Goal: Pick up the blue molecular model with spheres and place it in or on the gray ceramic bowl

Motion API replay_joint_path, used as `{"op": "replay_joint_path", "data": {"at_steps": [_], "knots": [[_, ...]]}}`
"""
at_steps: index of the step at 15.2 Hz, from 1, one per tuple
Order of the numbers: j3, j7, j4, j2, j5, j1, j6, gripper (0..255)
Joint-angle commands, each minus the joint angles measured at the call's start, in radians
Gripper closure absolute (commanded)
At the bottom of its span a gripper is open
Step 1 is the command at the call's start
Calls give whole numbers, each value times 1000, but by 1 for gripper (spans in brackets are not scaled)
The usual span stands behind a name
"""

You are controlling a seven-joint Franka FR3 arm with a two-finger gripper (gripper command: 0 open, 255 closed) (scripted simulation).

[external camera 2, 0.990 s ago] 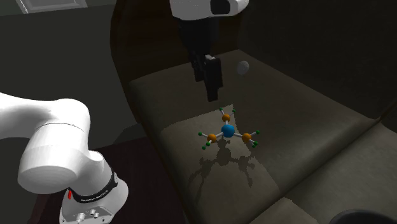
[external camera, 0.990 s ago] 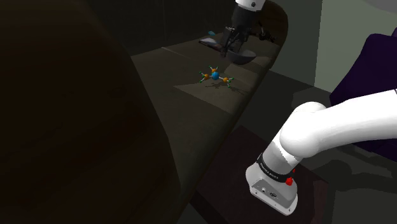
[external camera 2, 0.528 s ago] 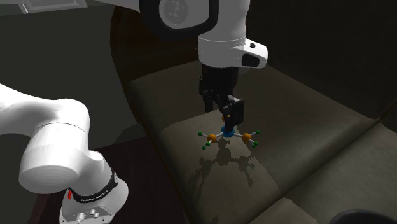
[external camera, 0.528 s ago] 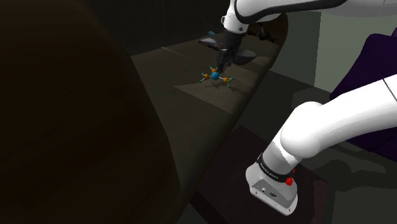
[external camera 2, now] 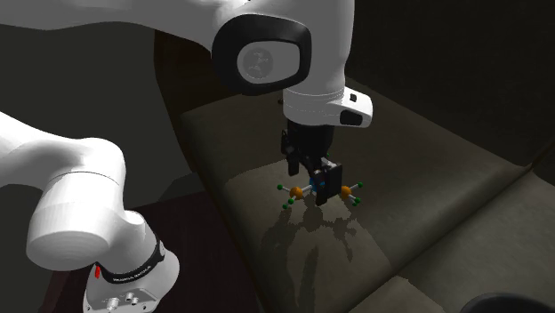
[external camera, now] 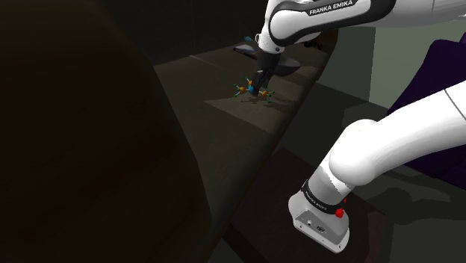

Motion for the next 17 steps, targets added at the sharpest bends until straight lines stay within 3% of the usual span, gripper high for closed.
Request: {"op": "replay_joint_path", "data": {"at_steps": [1, 8, 9, 17], "knots": [[-3, -1, -11, 6, -2, -1, 18, 0], [-3, -1, -11, 6, -2, -1, 18, 0], [-3, -1, -11, 6, -2, -1, 18, 255], [-3, -1, -11, 6, -2, -1, 18, 255]]}}
